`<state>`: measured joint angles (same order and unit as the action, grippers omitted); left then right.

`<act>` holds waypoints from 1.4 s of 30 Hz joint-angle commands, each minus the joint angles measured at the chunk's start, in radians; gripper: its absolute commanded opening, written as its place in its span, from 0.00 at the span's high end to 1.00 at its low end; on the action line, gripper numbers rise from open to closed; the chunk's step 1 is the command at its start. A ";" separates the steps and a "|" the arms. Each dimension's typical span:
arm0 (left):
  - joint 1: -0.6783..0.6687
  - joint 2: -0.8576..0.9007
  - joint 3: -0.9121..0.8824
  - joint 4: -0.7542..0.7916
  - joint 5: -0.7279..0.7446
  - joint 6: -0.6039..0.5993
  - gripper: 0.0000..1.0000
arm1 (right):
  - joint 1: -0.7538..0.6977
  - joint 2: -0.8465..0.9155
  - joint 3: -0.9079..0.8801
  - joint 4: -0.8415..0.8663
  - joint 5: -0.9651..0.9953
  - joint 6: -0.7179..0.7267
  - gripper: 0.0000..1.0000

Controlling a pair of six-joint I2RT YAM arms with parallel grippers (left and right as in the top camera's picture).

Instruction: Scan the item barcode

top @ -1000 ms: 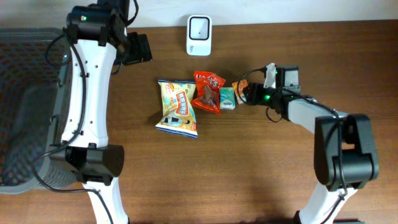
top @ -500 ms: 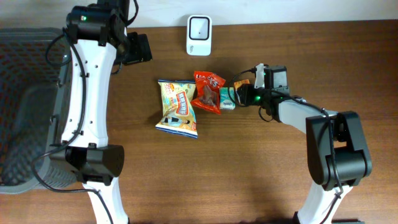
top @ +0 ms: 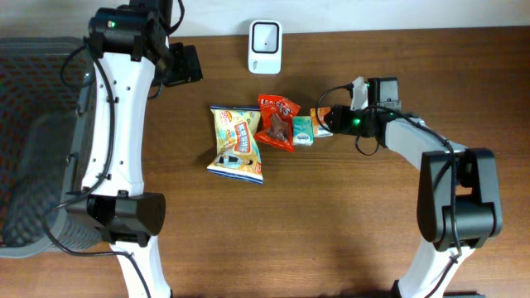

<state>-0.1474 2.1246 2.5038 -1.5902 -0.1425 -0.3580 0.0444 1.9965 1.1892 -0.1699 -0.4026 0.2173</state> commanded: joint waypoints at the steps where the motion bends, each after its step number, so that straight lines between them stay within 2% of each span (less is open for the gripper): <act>1: -0.001 0.003 0.000 -0.002 -0.001 0.015 0.01 | 0.014 0.016 0.017 0.003 -0.009 -0.004 0.50; 4: -0.001 0.003 0.000 -0.002 0.000 0.015 0.01 | 0.021 0.060 0.016 0.009 0.014 -0.004 0.52; 6: -0.001 0.003 0.000 -0.002 -0.001 0.015 0.01 | 0.021 0.087 0.016 0.027 0.013 -0.004 0.75; 7: -0.001 0.003 0.000 -0.001 0.000 0.015 0.01 | 0.022 0.087 0.016 0.027 0.006 -0.003 0.96; 10: -0.001 0.003 0.000 -0.001 -0.001 0.015 0.01 | 0.021 0.051 0.055 0.027 -0.095 -0.004 0.96; 12: -0.001 0.003 0.000 -0.002 -0.001 0.015 0.01 | 0.023 -0.003 0.130 0.027 -0.080 -0.016 0.96; 13: -0.001 0.003 0.000 -0.001 0.000 0.015 0.01 | 0.027 -0.016 0.185 0.028 -0.074 -0.068 0.96; 14: -0.001 0.003 0.000 -0.002 -0.001 0.015 0.01 | 0.041 -0.016 0.253 0.029 0.001 -0.085 0.96; 15: -0.001 0.003 0.000 -0.001 0.000 0.015 0.01 | 0.075 -0.015 0.297 0.073 0.125 -0.148 0.96; 16: -0.001 0.003 0.000 -0.002 -0.001 0.015 0.01 | 0.135 -0.015 0.317 0.176 0.276 -0.281 0.96; 18: -0.001 0.003 0.000 -0.002 0.000 0.015 0.01 | 0.241 -0.005 0.317 0.386 0.433 -0.489 0.96; 21: -0.001 0.003 0.000 -0.001 -0.001 0.015 0.01 | 0.330 0.085 0.317 0.645 0.442 -0.676 0.96; 24: -0.001 0.003 0.000 -0.002 0.000 0.015 0.01 | 0.327 0.115 0.317 0.686 0.451 -0.845 0.96; 28: -0.001 0.003 0.000 -0.002 -0.001 0.015 0.01 | 0.319 0.138 0.355 0.734 0.460 -0.856 0.96; 30: -0.001 0.003 0.000 -0.001 0.000 0.015 0.01 | 0.302 0.214 0.457 0.733 0.462 -0.816 0.96; 34: -0.001 0.003 0.000 -0.001 -0.001 0.015 0.01 | 0.297 0.360 0.677 0.586 0.460 -0.777 0.96; 37: -0.001 0.003 0.000 -0.002 0.000 0.015 0.01 | 0.302 0.388 0.678 0.458 0.447 -0.831 0.96; 42: -0.001 0.003 0.000 -0.002 -0.001 0.015 0.01 | 0.317 0.431 0.678 0.443 0.452 -0.830 0.96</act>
<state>-0.1474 2.1246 2.5038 -1.5902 -0.1425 -0.3580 0.3534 2.4130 1.8439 0.2661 0.0444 -0.6102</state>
